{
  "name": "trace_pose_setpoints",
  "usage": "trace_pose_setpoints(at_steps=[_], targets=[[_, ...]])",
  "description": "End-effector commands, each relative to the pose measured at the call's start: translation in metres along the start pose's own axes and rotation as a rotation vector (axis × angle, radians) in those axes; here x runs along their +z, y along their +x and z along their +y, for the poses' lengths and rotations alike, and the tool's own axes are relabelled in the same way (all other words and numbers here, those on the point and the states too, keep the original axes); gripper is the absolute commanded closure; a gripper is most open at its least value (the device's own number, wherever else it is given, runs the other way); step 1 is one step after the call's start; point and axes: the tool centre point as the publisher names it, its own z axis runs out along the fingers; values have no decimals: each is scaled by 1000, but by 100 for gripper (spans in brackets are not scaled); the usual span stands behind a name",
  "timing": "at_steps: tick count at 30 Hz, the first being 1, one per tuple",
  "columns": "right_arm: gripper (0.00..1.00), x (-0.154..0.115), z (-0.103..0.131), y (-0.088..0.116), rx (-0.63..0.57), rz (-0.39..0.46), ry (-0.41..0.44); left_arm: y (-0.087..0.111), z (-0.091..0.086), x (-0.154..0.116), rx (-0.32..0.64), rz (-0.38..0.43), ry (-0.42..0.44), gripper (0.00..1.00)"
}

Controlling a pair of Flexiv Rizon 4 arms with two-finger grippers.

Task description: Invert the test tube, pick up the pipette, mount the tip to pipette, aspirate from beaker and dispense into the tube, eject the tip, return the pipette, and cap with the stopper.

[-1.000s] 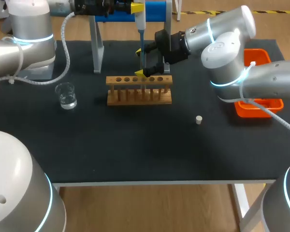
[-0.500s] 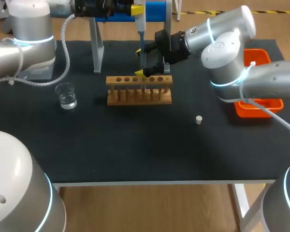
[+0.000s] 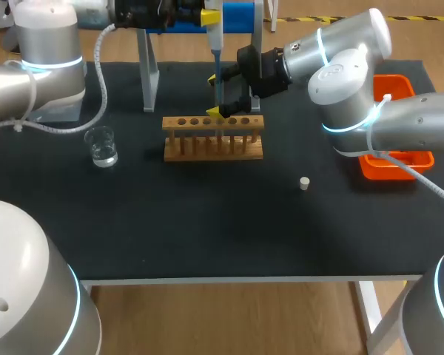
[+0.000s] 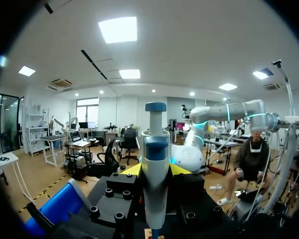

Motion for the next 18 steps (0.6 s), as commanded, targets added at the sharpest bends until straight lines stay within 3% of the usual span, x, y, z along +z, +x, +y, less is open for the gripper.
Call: trace_pose_setpoints(at_steps=[1, 18], targets=[[0, -1, 0, -1, 0, 4, 3, -1, 1, 1, 2, 3, 3, 100], [0, -1, 0, -1, 0, 4, 3, -1, 4, 2, -1, 1, 2, 100]])
